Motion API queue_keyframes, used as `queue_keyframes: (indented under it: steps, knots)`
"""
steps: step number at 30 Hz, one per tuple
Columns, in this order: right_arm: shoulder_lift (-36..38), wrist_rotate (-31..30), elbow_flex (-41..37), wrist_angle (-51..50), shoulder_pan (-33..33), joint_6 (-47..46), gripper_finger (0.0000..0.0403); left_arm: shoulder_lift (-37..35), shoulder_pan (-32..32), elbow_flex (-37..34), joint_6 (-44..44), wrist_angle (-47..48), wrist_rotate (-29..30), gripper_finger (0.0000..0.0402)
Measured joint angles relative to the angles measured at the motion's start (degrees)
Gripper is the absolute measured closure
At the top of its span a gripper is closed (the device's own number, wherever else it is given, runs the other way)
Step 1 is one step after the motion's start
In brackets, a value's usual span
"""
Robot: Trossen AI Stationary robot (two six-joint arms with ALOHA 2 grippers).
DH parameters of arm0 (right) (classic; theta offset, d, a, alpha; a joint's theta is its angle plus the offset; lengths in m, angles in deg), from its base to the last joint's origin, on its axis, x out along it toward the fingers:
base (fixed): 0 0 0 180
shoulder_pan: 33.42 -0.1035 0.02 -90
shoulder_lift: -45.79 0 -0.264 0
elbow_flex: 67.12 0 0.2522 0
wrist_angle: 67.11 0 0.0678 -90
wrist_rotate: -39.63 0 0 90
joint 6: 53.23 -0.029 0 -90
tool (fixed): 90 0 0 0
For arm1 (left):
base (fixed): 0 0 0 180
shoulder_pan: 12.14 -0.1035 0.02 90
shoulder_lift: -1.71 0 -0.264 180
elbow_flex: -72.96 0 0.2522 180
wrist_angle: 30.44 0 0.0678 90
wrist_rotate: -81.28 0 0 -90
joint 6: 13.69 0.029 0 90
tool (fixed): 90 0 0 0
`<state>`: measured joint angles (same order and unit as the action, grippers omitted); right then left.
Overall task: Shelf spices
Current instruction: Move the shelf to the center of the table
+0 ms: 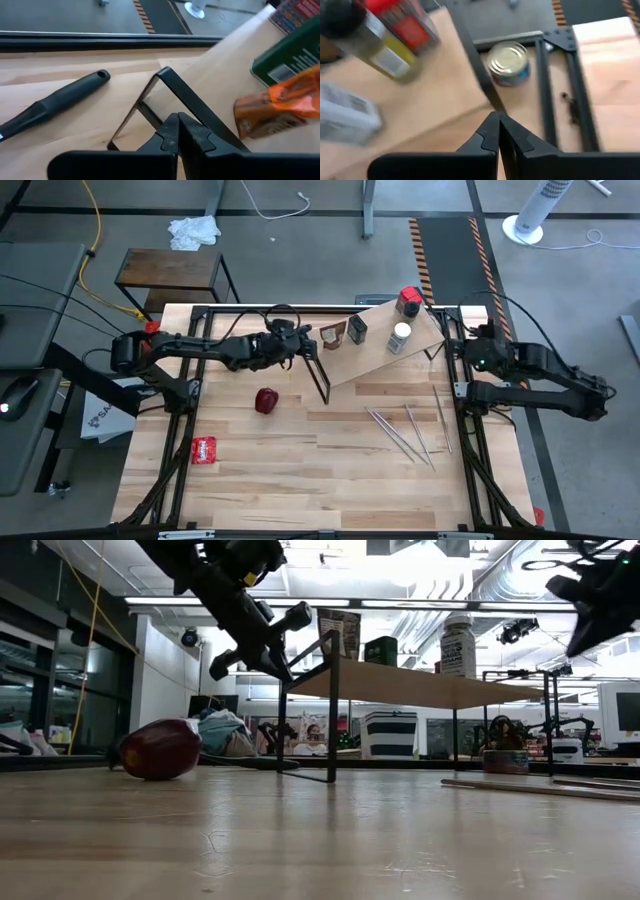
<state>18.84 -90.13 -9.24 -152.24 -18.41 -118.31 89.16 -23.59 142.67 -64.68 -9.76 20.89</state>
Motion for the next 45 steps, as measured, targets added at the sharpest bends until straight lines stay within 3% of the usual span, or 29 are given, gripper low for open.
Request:
queue_keyframes:
  steps: [4,7,12,16,20,24,26,28,29,32,36,41,45]
  knots:
    - [-0.3,-3.81,5.04,4.71,0.43,5.82,0.0403,-2.53,0.63,0.0,2.26,1.14,-0.39,0.0401]
    - [-1.05,-0.88,8.89,6.88,2.91,10.6,0.0403,-5.11,0.76,0.02,3.91,1.28,0.73,0.0401]
    - [-3.98,15.85,12.29,16.12,9.43,24.07,0.0403,-9.66,0.71,0.04,7.29,0.76,1.16,0.0401]
    - [-9.94,23.65,14.91,16.82,17.09,32.85,0.0403,-13.51,1.02,0.04,9.47,0.33,1.1,0.0401]
    - [-18.35,34.06,18.03,13.25,30.66,46.15,0.0403,-17.03,1.95,0.04,11.9,0.41,1.41,0.0401]
    - [-25.49,46.62,21.62,10.62,50.09,58.31,0.0403,-20.12,3.5,0.04,13.59,1.14,1.52,0.0401]
    - [-25.21,54.02,22.97,6.73,56.16,63.63,0.0403,-21.11,4.65,0.04,14.42,1.06,1.98,0.0401]
    - [-24.28,59.58,23.38,6.1,58.15,66.25,0.0403,-22.13,4.82,0.04,15.25,0.43,2.98,0.0401]
    - [-24.08,59.71,23.37,5.96,58.25,65.92,0.0403,-22.42,4.93,0.04,15.25,0.5,3.03,0.0401]
    - [-24.76,50.79,21.94,-0.21,58.17,61.78,0.0403,-22.77,5.38,0.04,14.77,0.72,2.02,0.0401]
    - [-25.23,47.24,19.28,-5.32,59.51,61.21,0.0403,-22.82,6.0,0.02,14.53,0.15,0.3,0.0401]
    - [-23.11,45.75,14.67,3.81,59.74,54.58,0.0403,-22.74,6.68,0.02,14.2,0.62,0.06,0.0401]
    - [-22.96,40.78,12.37,8.9,59.71,51.88,0.0403,-22.8,6.84,0.02,14.22,1.01,0.28,0.0401]
